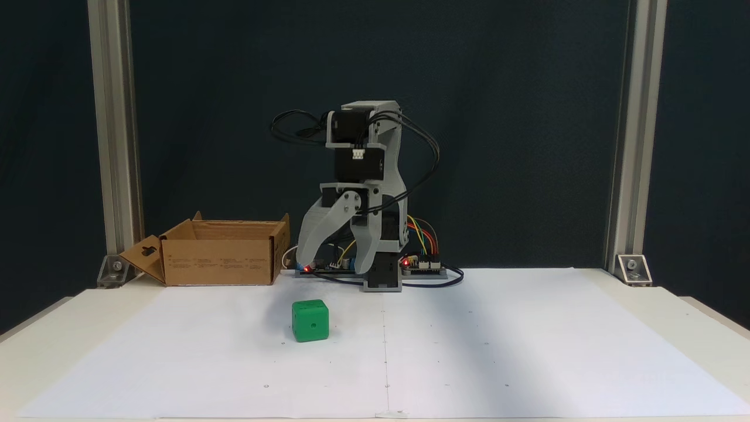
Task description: Grasp a green dice and put it in the bin.
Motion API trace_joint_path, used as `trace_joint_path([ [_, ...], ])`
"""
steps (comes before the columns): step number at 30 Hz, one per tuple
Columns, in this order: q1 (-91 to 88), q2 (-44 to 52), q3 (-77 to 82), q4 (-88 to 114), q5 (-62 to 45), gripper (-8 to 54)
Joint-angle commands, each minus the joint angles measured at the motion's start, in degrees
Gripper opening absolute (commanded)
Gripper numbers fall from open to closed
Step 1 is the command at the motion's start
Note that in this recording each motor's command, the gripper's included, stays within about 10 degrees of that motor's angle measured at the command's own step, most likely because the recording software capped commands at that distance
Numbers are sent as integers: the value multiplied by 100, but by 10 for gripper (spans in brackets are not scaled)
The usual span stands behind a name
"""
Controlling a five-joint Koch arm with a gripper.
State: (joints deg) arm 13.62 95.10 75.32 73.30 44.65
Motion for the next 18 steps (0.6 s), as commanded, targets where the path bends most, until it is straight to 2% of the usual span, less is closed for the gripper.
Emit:
trace_joint_path([
  [1, 123, -114, -97, -88, 466, 423],
  [18, 606, -483, 141, -492, 466, 422],
])
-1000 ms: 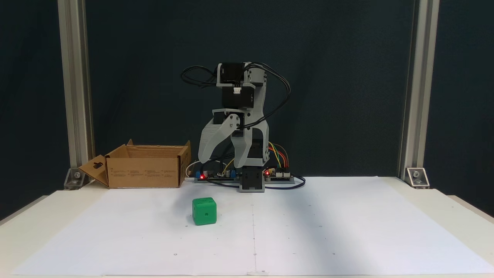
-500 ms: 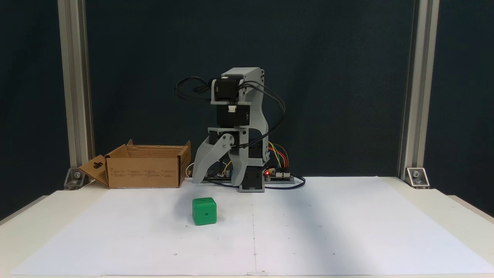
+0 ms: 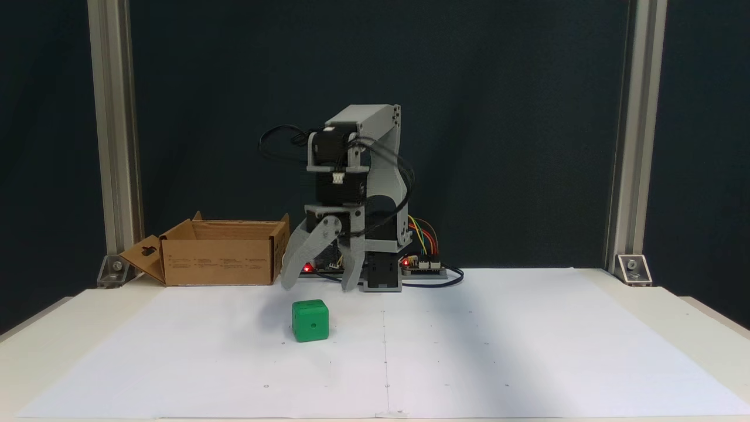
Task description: Grasp a green dice and put it in the bin.
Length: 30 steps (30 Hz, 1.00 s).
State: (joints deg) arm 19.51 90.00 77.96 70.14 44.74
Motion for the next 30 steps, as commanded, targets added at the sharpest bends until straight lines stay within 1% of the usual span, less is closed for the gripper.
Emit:
trace_joint_path([
  [1, 26, -53, -123, -237, 457, 422],
  [19, 202, -615, -114, -501, 448, 424],
  [30, 299, -782, 0, -562, 448, 422],
])
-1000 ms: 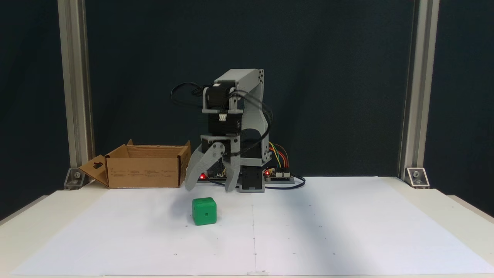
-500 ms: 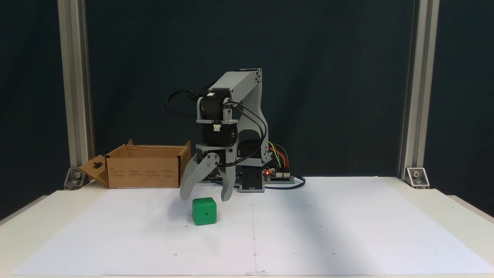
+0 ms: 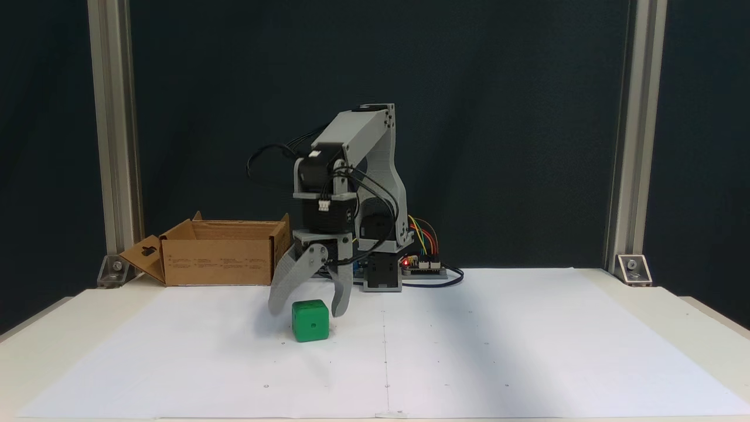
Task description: Grasp a green dice and put it in the bin.
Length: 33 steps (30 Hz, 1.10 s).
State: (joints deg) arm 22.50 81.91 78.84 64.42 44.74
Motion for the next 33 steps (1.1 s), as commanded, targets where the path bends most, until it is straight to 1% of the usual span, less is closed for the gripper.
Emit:
trace_joint_path([
  [1, 9, 26, -62, 18, 448, 420],
  [6, 35, -62, -18, 9, 448, 388],
  [25, 26, -123, -9, -316, 448, 386],
  [28, 35, -158, -9, -422, 448, 361],
  [30, 35, -176, -9, -431, 448, 321],
  [33, 62, -193, 0, -431, 448, 316],
])
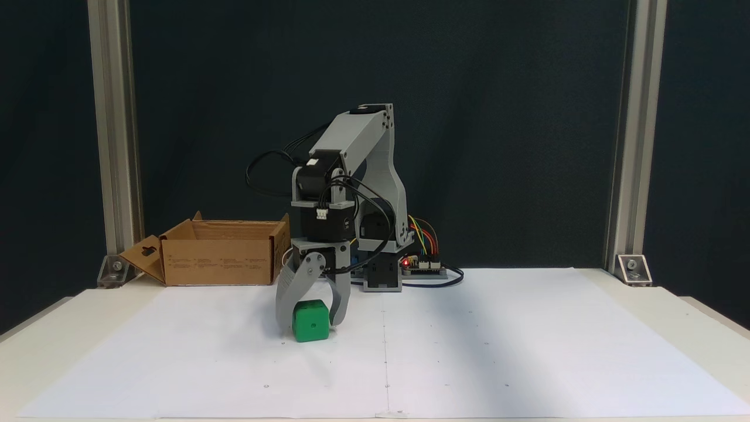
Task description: Grasp a green dice and put it in the bin.
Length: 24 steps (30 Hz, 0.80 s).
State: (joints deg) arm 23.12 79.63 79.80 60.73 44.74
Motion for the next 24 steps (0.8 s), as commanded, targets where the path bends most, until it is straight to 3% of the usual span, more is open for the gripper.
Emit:
trace_joint_path([
  [1, 9, 35, -88, -62, 448, 314],
  [4, 26, 35, -62, -62, 448, 204],
  [10, 97, 35, 18, -70, 448, 121],
  [18, 229, 105, 18, -79, 448, 121],
  [24, 378, 1090, -492, 413, 281, 121],
])
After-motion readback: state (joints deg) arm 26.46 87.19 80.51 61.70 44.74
